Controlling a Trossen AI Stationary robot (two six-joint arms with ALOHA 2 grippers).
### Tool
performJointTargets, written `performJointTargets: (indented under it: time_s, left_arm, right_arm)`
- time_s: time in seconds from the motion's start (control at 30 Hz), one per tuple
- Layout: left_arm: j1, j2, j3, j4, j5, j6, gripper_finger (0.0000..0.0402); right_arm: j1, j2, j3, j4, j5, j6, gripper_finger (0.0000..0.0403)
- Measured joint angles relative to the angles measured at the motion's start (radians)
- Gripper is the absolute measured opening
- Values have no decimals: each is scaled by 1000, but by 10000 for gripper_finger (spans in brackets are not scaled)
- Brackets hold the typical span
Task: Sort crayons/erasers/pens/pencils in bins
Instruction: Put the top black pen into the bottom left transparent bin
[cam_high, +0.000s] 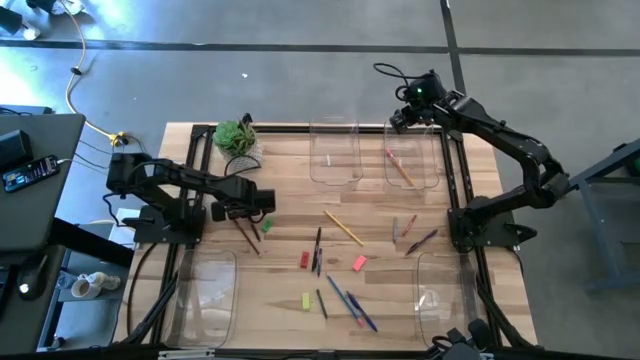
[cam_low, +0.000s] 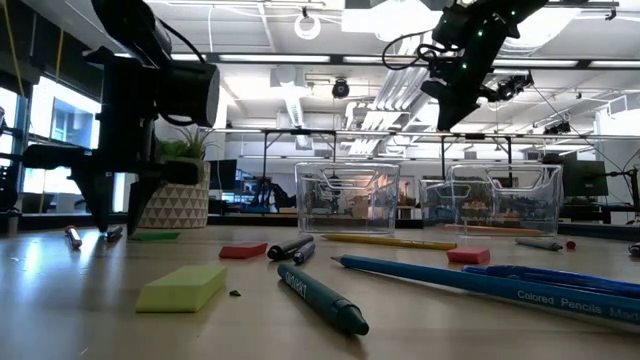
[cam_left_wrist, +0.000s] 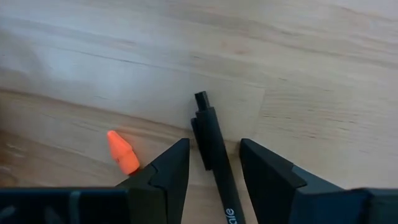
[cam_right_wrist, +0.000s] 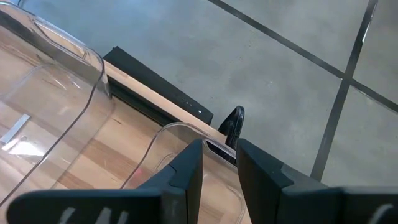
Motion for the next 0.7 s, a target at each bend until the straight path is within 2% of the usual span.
performJointTargets:
  time_s: [0.47,0.7]
  left_arm:
    - [-1,30,0,50,-20,-17,131]
    - [-1,32,0,59,-34,-15,103]
  right_arm:
    - [0,0,0,0,0,-19,89]
    - [0,0,0,0,0,-27,89]
